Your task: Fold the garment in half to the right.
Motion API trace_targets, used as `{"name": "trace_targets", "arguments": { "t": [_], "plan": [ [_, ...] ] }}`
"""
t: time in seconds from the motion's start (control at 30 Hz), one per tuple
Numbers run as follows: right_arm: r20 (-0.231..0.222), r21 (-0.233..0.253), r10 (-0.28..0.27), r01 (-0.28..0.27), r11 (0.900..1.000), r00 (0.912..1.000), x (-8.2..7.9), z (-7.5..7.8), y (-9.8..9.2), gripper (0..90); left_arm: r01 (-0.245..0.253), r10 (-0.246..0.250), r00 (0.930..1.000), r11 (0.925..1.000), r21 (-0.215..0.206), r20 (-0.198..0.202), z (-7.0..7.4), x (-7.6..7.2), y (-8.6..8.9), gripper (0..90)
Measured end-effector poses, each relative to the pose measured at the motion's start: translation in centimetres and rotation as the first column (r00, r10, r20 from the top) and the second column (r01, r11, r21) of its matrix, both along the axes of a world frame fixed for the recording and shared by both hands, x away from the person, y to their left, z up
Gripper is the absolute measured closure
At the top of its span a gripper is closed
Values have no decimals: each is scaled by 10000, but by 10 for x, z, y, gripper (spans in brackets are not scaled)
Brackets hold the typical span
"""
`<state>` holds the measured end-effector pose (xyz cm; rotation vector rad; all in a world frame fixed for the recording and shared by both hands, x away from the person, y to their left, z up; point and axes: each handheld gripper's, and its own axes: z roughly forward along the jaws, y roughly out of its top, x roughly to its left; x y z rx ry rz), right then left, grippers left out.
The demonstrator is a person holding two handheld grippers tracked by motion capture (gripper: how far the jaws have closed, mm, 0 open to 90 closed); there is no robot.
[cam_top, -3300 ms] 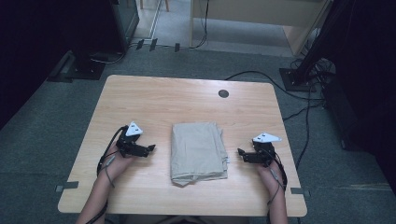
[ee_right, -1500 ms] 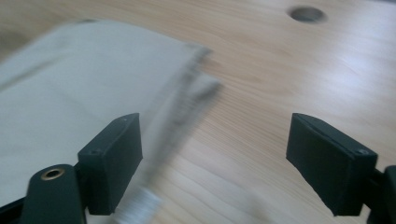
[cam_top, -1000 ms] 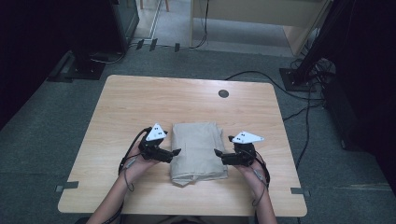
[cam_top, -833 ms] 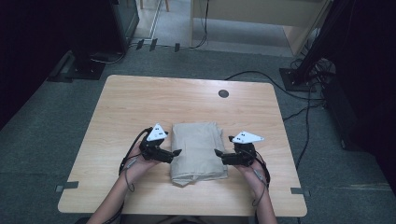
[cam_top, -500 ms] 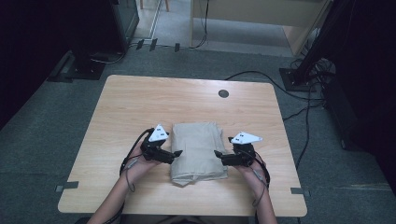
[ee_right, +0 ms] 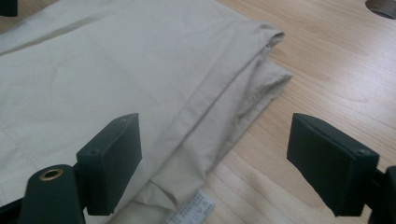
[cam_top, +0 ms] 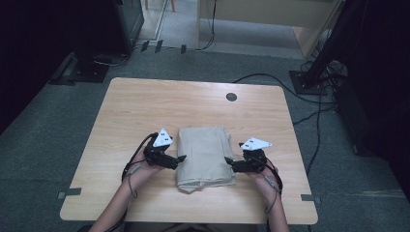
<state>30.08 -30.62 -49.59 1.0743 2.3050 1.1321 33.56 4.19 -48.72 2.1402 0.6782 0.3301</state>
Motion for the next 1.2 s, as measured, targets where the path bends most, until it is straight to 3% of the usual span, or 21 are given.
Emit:
{"name": "trace_targets", "arguments": {
  "t": [0.2,1.2],
  "plan": [
    [-64,25,-122,122,9999,9999,1,-2,-11,177,7,-7,10000,9999,157,-18,-1,3,9,99],
    [-302,-226,-209,202,9995,9993,0,-14,-52,177,-966,972,9951,9947,350,-166,-5,16,56,99]
  ]
}}
